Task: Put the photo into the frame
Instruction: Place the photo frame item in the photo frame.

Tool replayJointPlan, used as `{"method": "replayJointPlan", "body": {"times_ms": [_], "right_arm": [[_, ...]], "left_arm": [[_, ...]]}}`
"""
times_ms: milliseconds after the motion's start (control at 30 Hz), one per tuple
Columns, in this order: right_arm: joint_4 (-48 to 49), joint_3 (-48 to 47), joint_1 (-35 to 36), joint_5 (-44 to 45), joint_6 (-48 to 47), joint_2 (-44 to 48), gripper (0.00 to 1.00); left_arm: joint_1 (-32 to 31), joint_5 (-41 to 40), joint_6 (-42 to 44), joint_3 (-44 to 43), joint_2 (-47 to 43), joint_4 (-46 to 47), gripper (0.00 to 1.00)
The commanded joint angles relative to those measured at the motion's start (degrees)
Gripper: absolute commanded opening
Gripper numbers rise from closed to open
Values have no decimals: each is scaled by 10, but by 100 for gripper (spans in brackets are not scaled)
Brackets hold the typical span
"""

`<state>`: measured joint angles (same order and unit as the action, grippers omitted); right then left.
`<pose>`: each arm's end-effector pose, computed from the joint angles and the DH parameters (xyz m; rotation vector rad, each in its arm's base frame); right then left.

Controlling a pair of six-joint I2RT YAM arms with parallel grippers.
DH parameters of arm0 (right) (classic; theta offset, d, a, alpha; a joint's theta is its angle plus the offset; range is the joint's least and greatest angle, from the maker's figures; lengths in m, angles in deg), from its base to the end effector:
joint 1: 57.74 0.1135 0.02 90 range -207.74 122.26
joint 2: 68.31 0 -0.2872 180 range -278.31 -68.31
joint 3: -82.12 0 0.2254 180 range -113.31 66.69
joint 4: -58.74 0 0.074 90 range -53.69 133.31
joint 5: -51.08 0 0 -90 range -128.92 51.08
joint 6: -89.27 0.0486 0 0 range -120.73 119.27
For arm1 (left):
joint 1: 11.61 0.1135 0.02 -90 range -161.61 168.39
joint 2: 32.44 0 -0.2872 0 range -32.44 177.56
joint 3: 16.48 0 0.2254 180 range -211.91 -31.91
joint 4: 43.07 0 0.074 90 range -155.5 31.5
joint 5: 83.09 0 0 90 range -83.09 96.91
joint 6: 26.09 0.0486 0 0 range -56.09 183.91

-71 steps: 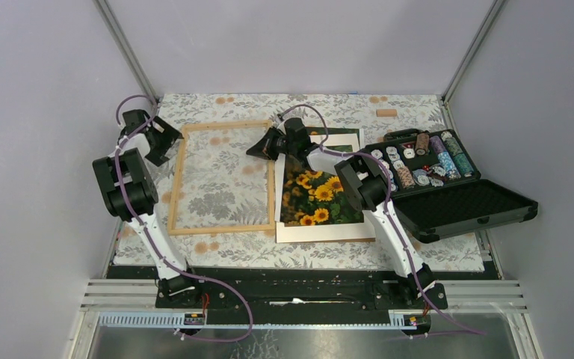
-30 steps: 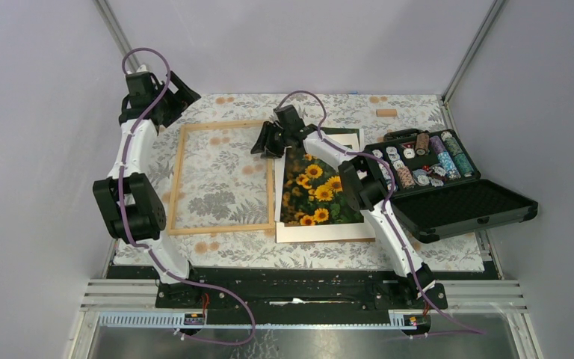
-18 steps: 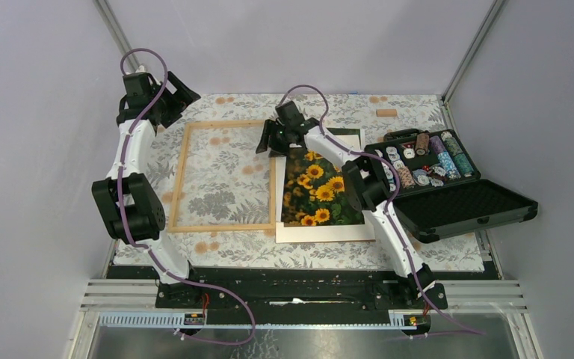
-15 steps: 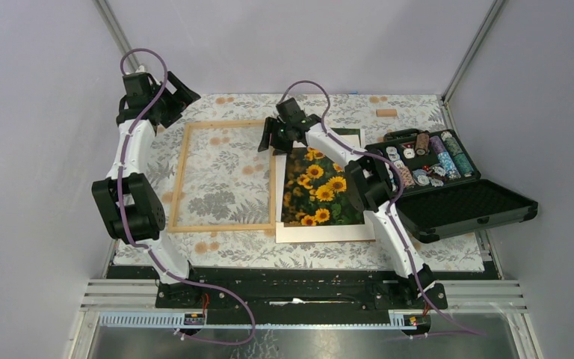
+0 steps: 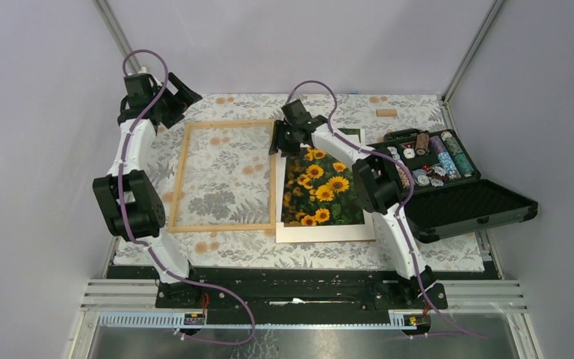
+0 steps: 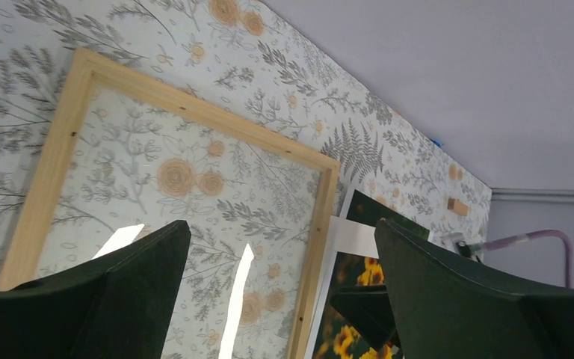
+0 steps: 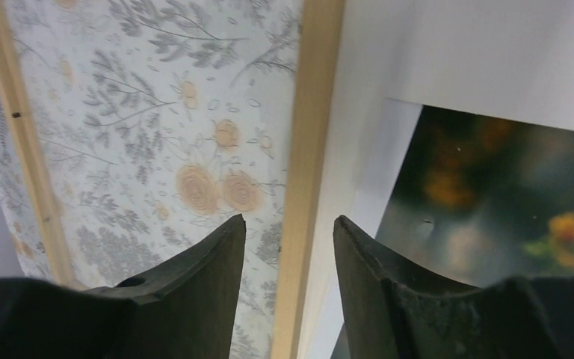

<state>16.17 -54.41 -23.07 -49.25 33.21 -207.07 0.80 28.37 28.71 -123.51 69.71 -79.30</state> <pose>0.4454 0.3187 0.2082 -0.1091 2.4781 0.7666 0.4012 0.0701 0.3514 -0.6516 2.0383 -0.6315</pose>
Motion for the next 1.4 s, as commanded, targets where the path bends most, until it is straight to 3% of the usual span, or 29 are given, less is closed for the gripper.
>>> {"method": "replayJointPlan", "body": {"times_ms": [0, 133, 300, 700, 1100, 1367], "right_arm": [[98, 74, -9, -9, 9, 58, 52], [187, 137, -17, -45, 14, 60, 45], [264, 168, -24, -81, 22, 36, 40], [368, 200, -28, -108, 35, 10, 46], [381, 217, -27, -107, 33, 12, 45], [388, 212, -27, -116, 39, 2, 45]], "left_arm": [[-15, 67, -33, 11, 46, 68, 99], [-30, 113, -70, -6, 131, 135, 99], [-35, 124, -173, 0, 204, 291, 99], [-51, 114, -218, -22, 282, 386, 99], [-71, 61, -206, -93, 336, 339, 99], [-79, 3, -165, -98, 324, 241, 99]]}}
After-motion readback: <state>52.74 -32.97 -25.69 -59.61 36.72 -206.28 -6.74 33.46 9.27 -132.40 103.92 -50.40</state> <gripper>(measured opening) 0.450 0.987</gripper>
